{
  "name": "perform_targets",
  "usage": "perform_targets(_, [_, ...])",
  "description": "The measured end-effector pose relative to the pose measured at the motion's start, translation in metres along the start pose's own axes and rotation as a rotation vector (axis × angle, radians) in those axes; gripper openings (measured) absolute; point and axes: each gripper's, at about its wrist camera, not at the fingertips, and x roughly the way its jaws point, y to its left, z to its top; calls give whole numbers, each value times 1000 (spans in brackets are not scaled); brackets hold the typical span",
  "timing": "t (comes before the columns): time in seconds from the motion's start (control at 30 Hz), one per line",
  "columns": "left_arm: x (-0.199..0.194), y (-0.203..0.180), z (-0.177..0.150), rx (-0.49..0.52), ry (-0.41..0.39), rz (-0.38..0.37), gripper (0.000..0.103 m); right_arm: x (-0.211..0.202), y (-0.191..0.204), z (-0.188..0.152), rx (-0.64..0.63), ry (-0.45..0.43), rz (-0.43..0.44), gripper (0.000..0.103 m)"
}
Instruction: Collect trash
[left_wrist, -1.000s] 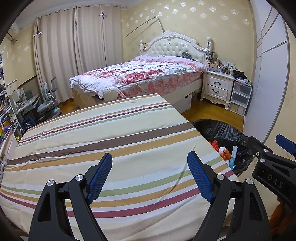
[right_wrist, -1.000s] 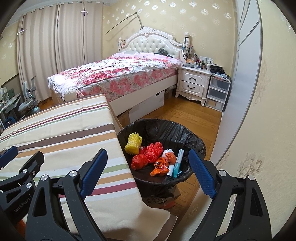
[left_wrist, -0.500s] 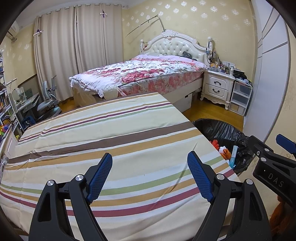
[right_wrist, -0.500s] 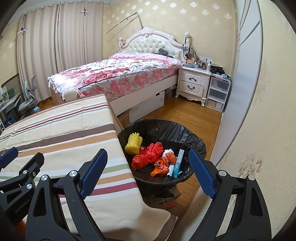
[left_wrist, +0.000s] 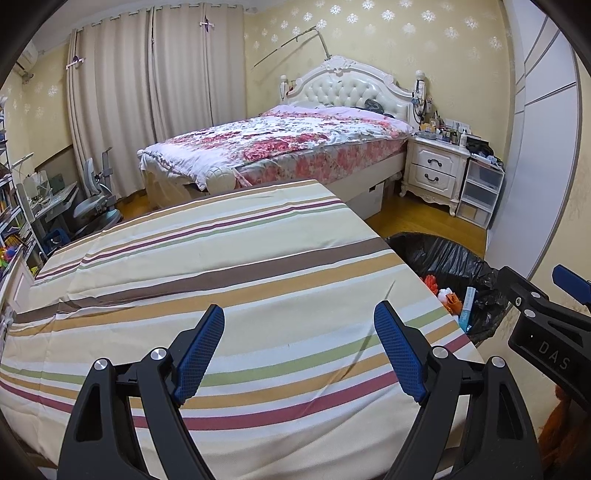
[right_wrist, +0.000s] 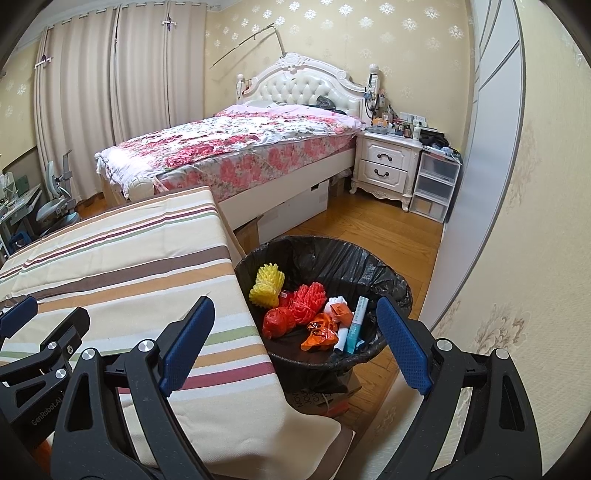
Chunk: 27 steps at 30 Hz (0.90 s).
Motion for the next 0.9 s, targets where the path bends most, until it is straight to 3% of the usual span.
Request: perform_targets(0.9, [1, 2, 2, -1, 2, -1, 81, 0, 0, 0, -1, 0, 0, 87])
